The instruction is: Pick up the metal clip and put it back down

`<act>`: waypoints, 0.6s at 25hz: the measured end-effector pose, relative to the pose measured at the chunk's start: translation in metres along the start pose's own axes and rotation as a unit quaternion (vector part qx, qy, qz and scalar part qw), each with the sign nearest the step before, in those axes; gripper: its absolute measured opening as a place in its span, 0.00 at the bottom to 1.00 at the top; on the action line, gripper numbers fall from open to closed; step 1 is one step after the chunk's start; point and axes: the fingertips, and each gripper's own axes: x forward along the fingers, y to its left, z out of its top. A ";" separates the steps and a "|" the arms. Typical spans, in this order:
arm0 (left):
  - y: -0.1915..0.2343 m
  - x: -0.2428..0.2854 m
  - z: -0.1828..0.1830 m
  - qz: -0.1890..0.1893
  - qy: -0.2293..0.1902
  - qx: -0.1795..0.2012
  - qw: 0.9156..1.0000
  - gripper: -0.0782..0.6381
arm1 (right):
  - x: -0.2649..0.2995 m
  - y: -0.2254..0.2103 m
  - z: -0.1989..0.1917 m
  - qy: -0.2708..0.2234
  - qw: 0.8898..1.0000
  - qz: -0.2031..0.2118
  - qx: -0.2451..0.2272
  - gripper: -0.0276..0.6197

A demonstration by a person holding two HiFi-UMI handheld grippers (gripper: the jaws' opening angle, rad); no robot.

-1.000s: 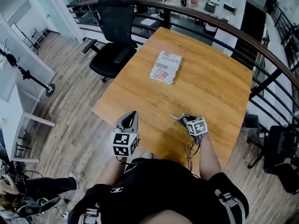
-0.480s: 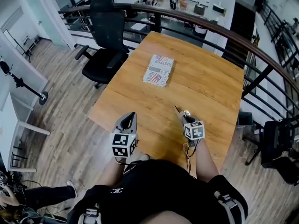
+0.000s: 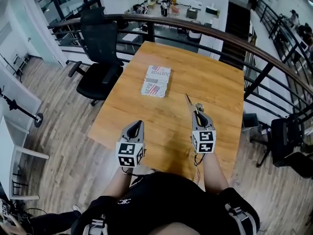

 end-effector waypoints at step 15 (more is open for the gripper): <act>-0.034 0.040 0.031 -0.087 -0.032 0.030 0.995 0.13 | -0.102 -0.045 0.076 -0.118 0.976 -0.184 0.004 0.11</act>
